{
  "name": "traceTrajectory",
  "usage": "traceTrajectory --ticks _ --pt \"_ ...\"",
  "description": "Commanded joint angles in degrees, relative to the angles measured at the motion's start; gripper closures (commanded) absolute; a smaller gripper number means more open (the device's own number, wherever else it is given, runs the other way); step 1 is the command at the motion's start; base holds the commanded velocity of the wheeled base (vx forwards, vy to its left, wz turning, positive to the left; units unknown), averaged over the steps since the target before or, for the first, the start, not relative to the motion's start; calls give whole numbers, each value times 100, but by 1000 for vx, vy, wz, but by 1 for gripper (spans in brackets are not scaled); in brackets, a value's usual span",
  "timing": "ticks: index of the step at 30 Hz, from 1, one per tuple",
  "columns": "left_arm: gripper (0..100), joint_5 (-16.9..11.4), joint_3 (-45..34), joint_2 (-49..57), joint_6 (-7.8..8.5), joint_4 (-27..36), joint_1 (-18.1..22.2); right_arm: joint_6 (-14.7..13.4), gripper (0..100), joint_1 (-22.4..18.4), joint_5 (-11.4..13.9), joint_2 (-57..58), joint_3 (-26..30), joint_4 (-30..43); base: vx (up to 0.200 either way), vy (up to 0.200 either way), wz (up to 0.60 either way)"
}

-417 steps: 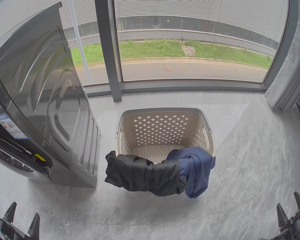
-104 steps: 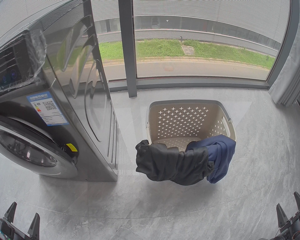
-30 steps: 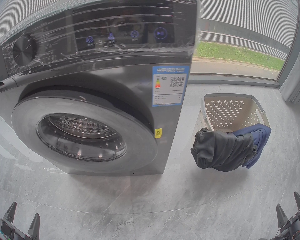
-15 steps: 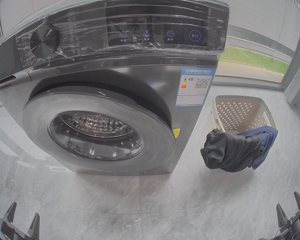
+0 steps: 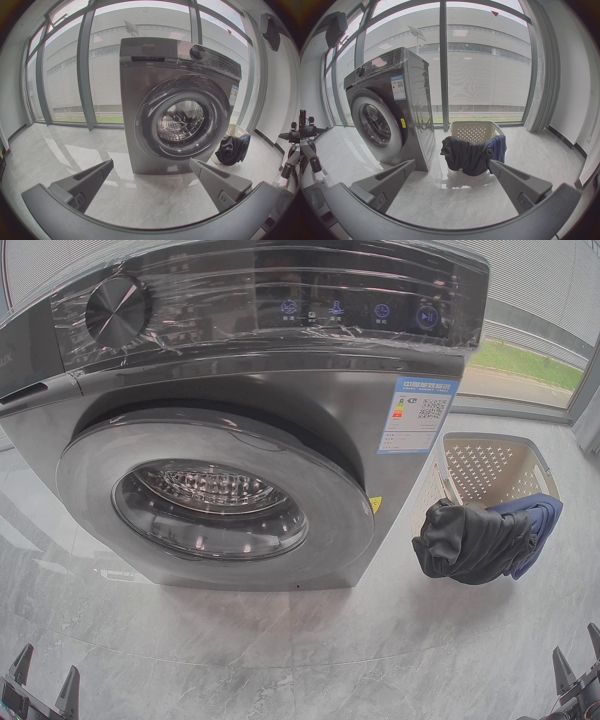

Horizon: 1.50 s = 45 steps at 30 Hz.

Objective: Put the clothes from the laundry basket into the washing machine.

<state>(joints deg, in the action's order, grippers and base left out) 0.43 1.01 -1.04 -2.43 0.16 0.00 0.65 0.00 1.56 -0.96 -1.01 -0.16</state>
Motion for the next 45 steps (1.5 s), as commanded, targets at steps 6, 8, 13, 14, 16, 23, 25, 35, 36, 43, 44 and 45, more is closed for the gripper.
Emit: traceTrajectory --ticks 6,8,13,14,16,23,25,35,36,43,44,45 --pt "0 1 -84 77 -4 2 0 6 0 0 2 96 101 -2 0 33 0" --pt "0 1 -84 77 -4 2 0 -3 0 0 2 96 101 -2 0 200 0" --pt "0 1 -84 77 -4 2 0 6 0 0 2 96 101 -2 0 200 0" --pt "0 1 -84 77 -4 2 0 6 0 0 2 96 101 7 0 200 0" --pt "0 1 -84 77 -4 2 0 6 0 0 2 96 101 7 0 200 0" --pt "0 1 -84 77 -4 2 0 6 0 0 2 96 101 7 0 200 0" --pt "0 1 -84 77 -4 2 0 6 0 0 2 96 101 7 0 200 0" --pt "0 1 -84 77 -4 2 0 6 0 0 2 96 101 7 0 20 0" --pt "0 1 -84 77 -4 2 0 -3 0 0 2 96 101 7 0 0 0" --pt "0 1 -84 77 -4 2 0 6 0 0 2 96 101 7 143 0 0" --pt "0 1 -84 77 -4 2 0 6 0 0 2 96 101 7 200 0 0" --pt "0 1 -84 77 -4 2 0 6 0 0 2 96 101 7 200 0 0"
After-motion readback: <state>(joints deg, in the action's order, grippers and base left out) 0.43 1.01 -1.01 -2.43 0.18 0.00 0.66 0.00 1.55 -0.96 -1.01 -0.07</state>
